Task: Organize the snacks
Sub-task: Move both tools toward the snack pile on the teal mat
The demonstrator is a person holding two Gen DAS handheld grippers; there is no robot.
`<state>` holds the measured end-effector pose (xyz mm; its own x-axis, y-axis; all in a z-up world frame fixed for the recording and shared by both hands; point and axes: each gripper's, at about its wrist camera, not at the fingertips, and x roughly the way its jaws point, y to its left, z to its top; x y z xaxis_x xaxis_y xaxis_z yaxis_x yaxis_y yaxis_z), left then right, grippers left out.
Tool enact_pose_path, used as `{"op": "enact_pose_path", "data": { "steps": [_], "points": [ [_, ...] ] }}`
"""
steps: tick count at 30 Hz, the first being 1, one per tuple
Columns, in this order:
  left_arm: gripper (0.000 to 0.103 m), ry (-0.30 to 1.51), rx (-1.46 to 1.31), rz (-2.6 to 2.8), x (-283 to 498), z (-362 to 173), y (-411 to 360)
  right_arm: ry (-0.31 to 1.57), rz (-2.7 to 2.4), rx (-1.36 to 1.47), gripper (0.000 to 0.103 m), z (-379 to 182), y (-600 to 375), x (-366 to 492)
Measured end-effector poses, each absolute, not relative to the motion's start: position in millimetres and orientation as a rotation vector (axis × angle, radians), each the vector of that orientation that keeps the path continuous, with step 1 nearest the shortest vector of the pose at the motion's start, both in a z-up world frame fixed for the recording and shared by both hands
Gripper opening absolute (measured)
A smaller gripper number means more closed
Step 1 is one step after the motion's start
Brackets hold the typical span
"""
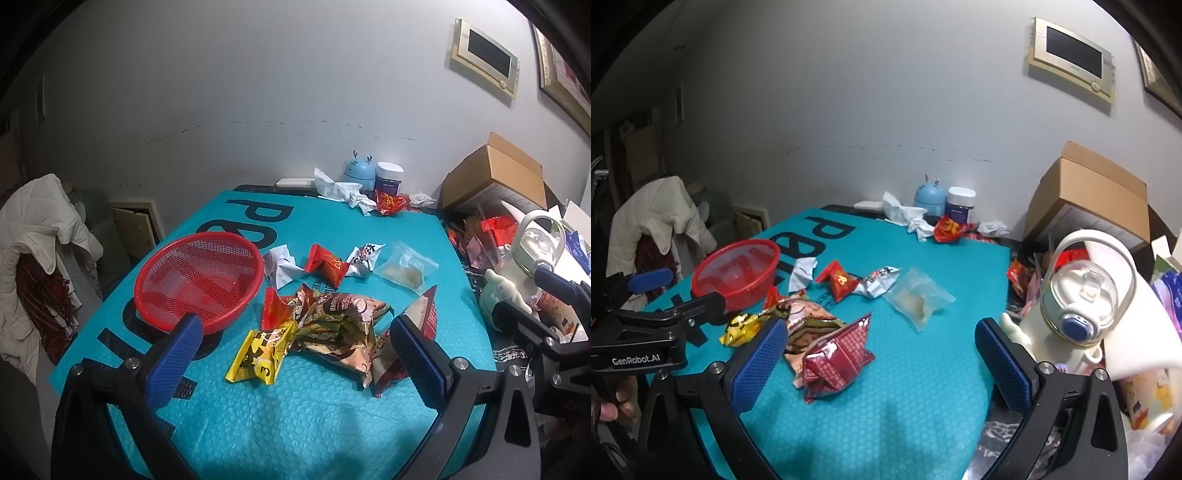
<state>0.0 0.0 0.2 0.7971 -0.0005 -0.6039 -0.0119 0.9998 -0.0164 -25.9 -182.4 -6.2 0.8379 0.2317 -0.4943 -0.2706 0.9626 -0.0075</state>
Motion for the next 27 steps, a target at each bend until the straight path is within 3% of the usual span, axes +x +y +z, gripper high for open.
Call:
{"op": "enact_pose_path", "data": {
  "steps": [27],
  "points": [
    [0.103, 0.648, -0.023, 0.008, -3.1, 2.7, -0.5, 0.52, 0.274, -0.076, 0.103, -5.7, -178.1, -25.9]
  ]
}}
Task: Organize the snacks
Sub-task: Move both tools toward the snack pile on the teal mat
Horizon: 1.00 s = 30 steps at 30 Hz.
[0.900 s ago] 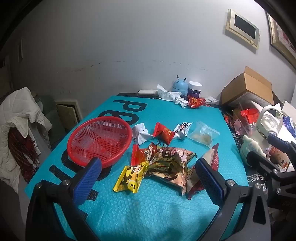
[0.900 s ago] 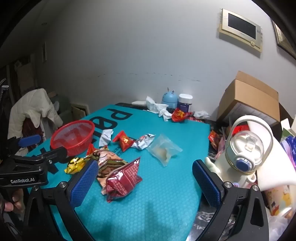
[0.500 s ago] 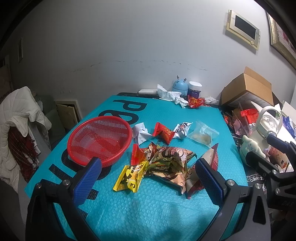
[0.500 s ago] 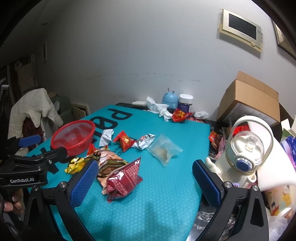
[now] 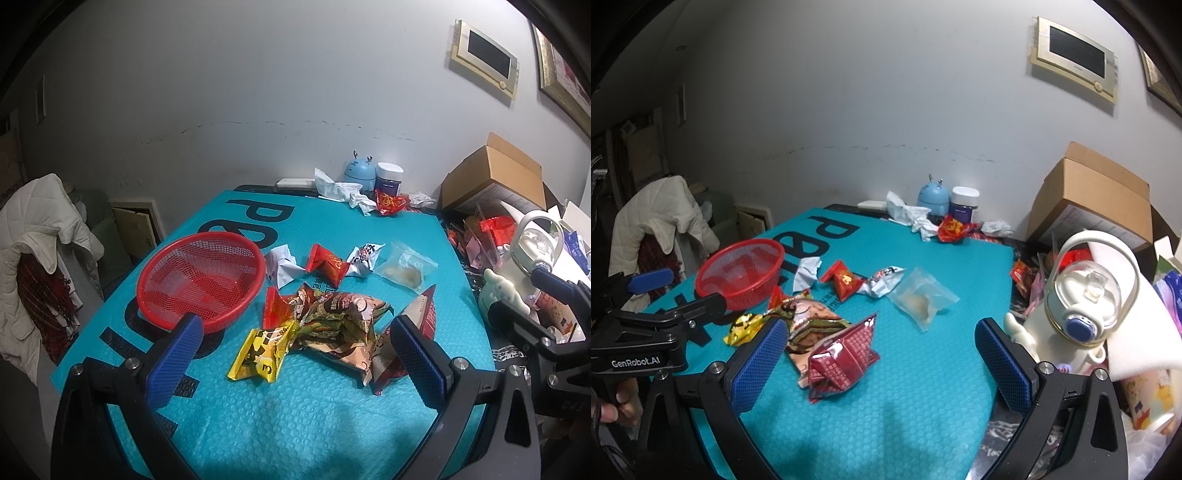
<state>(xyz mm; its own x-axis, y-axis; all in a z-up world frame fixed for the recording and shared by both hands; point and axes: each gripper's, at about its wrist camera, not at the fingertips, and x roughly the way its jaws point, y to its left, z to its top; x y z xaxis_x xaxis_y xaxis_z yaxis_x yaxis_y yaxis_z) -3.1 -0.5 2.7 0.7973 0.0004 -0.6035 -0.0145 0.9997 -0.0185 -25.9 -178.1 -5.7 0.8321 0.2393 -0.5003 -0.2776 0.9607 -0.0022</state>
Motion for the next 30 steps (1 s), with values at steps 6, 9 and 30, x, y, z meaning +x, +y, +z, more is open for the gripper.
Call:
{"op": "enact_pose_path", "data": {
  "steps": [6, 9, 30],
  "points": [
    [0.103, 0.643, -0.032, -0.002, -3.4, 8.4, 2.5, 0.52, 0.274, -0.066, 0.103, -0.1, -176.0, -27.9],
    [0.103, 0.644, -0.027, -0.008, -2.8, 11.5, 3.5, 0.517, 0.273, -0.062, 0.103, 4.9, -176.2, -28.5],
    [0.103, 0.7, -0.036, -0.116, 17.7, 3.2, 23.1, 0.593, 0.272, -0.007, 0.103, -0.5, -153.2, -19.7]
  ]
}}
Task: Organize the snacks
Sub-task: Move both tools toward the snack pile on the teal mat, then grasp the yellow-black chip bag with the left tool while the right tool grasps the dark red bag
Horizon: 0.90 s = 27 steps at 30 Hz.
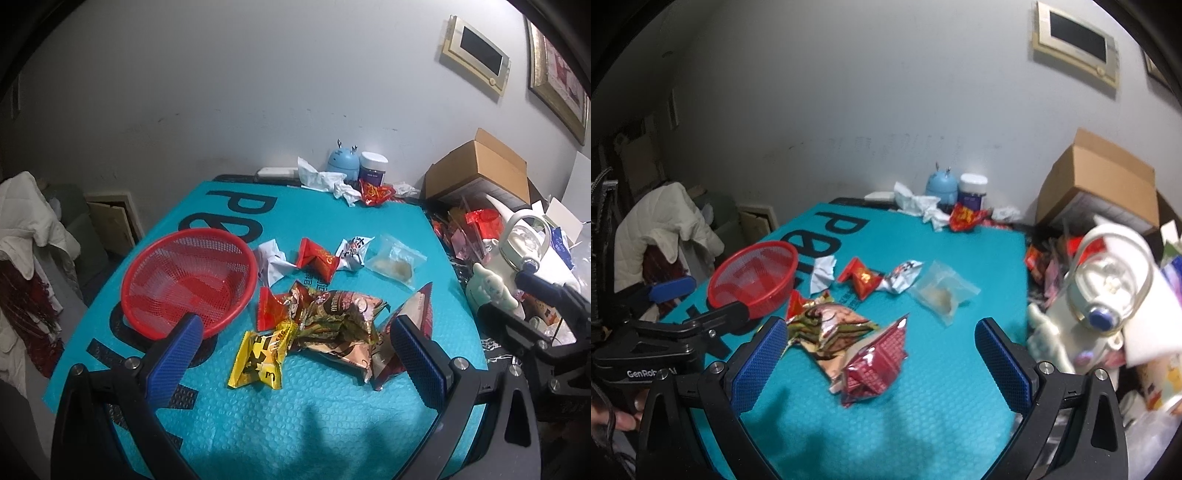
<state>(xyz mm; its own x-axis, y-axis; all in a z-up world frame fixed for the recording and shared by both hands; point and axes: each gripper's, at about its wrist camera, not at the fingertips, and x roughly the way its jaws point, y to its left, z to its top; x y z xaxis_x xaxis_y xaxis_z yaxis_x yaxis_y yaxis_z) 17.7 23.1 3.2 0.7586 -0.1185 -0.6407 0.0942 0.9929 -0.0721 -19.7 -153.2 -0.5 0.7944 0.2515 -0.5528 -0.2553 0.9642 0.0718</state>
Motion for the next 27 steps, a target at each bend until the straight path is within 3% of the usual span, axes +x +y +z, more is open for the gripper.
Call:
{"op": "enact_pose_path", "data": {
  "steps": [18, 27],
  "points": [
    [0.103, 0.835, -0.02, -0.146, 38.6, -48.0, 51.0, 0.768, 0.266, 0.071, 0.103, -64.6, -137.4, 10.0],
    [0.103, 0.897, -0.032, -0.174, 47.2, -80.1, 58.1, 0.765, 0.241, 0.077, 0.096, -86.6, -134.2, 19.5]
  ]
}}
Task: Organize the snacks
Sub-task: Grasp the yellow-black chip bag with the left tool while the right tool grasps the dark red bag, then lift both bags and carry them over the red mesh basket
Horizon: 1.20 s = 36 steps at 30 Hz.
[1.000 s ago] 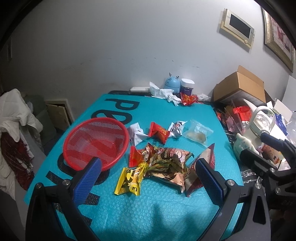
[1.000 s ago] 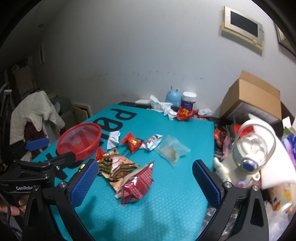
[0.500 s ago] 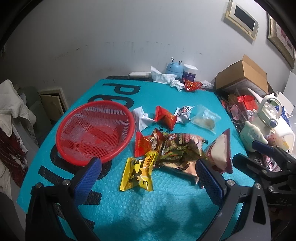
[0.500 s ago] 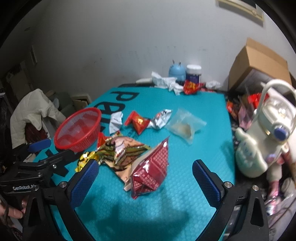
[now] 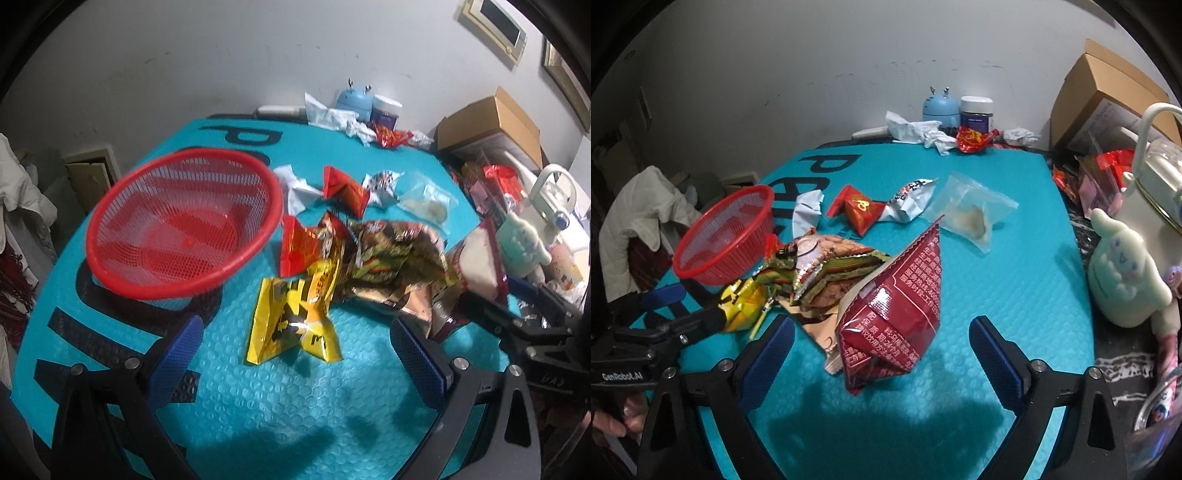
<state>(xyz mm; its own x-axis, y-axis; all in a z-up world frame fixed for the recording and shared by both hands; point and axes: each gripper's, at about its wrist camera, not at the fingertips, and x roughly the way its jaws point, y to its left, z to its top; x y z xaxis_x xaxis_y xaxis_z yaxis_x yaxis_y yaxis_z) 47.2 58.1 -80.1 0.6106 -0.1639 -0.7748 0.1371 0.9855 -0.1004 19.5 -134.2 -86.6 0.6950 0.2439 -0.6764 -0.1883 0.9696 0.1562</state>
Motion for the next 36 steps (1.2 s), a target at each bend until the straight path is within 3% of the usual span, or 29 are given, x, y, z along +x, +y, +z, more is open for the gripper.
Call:
{"op": "enact_pose_path", "data": {
  "steps": [6, 9, 12, 14, 19, 36],
  "points": [
    [0.103, 0.93, -0.05, -0.187, 57.0, -96.9, 59.5, 0.771, 0.241, 0.114, 0.087, -93.7, -139.9, 31.1],
    [0.098, 0.933, -0.053, -0.197, 62.4, -102.4, 59.4, 0.796, 0.248, 0.134, 0.068, -99.6, -142.3, 36.8],
    [0.081, 0.955, -0.068, -0.221, 67.9, -109.1, 58.5, 0.807, 0.266, 0.159, 0.055, -102.5, -145.6, 38.2],
    [0.059, 0.968, -0.083, -0.23, 70.0, -113.7, 59.3, 0.801, 0.266, 0.163, 0.052, -101.6, -147.3, 37.2],
    [0.034, 0.954, -0.058, -0.238, 64.2, -111.9, 56.6, 0.787, 0.264, 0.149, 0.05, -97.6, -148.6, 30.7],
    [0.033, 0.957, -0.041, -0.342, 6.3, -100.0, 34.5, 0.797, 0.267, 0.133, 0.049, -97.7, -159.3, -26.7]
  ]
}}
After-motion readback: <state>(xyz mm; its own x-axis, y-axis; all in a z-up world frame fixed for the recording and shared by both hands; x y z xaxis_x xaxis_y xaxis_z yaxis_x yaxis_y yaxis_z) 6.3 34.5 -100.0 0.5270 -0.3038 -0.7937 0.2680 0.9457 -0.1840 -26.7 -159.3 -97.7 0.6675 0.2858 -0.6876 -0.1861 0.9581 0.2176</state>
